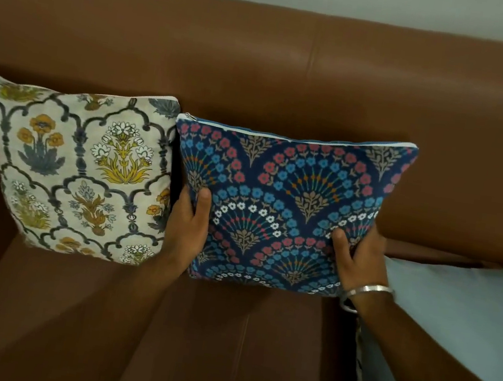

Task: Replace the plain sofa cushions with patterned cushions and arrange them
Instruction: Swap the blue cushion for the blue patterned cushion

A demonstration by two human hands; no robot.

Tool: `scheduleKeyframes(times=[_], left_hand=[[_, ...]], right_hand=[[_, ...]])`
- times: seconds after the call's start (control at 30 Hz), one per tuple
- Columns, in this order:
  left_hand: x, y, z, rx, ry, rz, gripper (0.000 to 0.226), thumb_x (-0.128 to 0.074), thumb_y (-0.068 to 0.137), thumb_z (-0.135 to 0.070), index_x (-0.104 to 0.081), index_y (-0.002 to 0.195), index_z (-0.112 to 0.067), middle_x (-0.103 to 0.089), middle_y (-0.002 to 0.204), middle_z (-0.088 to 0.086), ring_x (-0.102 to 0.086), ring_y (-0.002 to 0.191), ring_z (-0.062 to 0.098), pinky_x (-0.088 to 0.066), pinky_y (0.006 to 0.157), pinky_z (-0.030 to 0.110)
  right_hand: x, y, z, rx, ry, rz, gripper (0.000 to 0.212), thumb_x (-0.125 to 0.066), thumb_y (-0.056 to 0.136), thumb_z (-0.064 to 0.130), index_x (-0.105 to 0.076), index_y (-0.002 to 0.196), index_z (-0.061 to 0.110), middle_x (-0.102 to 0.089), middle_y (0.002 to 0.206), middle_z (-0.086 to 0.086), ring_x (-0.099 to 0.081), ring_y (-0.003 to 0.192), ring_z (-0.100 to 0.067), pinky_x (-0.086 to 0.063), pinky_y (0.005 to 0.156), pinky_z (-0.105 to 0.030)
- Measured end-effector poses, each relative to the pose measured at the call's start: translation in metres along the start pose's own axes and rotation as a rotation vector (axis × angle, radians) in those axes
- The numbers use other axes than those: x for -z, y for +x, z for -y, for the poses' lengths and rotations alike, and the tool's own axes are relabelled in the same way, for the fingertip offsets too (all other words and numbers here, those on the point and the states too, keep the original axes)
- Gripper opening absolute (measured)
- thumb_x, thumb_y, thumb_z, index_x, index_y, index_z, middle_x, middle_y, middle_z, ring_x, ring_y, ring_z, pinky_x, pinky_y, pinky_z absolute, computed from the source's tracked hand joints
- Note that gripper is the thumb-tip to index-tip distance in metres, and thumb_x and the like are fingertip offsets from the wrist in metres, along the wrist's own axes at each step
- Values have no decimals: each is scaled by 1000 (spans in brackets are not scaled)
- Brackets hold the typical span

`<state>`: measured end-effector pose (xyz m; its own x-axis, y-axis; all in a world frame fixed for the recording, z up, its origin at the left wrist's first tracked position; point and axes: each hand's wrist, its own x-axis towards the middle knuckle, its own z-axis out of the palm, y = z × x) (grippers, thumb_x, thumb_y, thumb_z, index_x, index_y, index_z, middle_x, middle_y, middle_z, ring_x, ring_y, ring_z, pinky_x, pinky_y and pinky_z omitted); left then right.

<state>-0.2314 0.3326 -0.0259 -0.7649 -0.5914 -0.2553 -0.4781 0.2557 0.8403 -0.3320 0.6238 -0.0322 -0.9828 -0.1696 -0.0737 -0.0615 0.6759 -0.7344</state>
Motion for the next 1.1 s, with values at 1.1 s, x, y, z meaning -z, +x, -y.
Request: scheduleKeyframes(times=[1.1], left_hand=[[-44,-78,-106,-594,838,116,84,-33,98,-65,1,162,-22,-3,171,14,-1,157,37,-5,125,55]], right_hand=[[135,-27,22,353,-683,134,77,-49,90,55,-36,153,14,-36,159,-21,-34,145,-45,-31,111,-62]])
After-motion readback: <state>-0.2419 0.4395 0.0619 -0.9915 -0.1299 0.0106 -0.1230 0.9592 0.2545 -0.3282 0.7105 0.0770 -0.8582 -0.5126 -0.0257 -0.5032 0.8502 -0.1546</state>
